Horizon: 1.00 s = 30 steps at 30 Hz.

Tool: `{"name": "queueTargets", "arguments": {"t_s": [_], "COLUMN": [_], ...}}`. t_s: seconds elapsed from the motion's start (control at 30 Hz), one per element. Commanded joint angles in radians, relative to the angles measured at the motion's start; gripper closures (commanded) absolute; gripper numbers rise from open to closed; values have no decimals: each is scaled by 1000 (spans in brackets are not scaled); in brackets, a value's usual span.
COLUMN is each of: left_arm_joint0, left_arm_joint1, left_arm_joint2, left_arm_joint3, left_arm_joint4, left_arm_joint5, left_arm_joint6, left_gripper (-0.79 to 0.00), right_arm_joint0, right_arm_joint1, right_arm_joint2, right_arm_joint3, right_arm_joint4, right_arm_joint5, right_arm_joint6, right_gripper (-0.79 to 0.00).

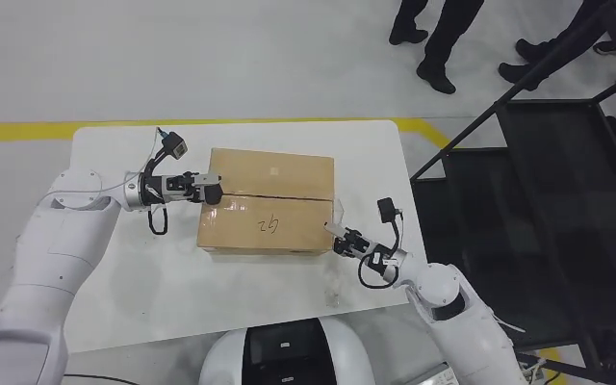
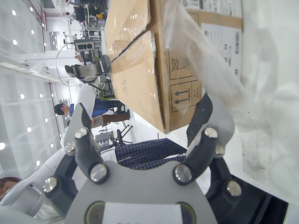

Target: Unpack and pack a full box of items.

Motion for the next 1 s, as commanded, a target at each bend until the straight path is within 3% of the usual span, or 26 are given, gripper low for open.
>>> {"name": "queueTargets", "arguments": {"t_s": [0.0,0.63,0.97], "left_arm_joint0": [0,0,0], "left_arm_joint1": [0,0,0], "left_arm_joint2": [0,0,0], "left_arm_joint3": [0,0,0], "left_arm_joint4": [0,0,0], "left_arm_joint5": [0,0,0], "left_arm_joint6": [0,0,0], "left_gripper": [-785,-785,-785], "right_arm_joint0": [12,194,205], "right_arm_joint1": [1,-11,-12], "right_arm_joint2": [-8,-101,-77], "right_arm_joint3": [9,173,171], "right_arm_joint4": [-7,-35,-86], "right_arm_joint5": [-10,-50,-17], "right_arm_joint6": [20,17,-106], "right_gripper": [-785,-785,-785]}}
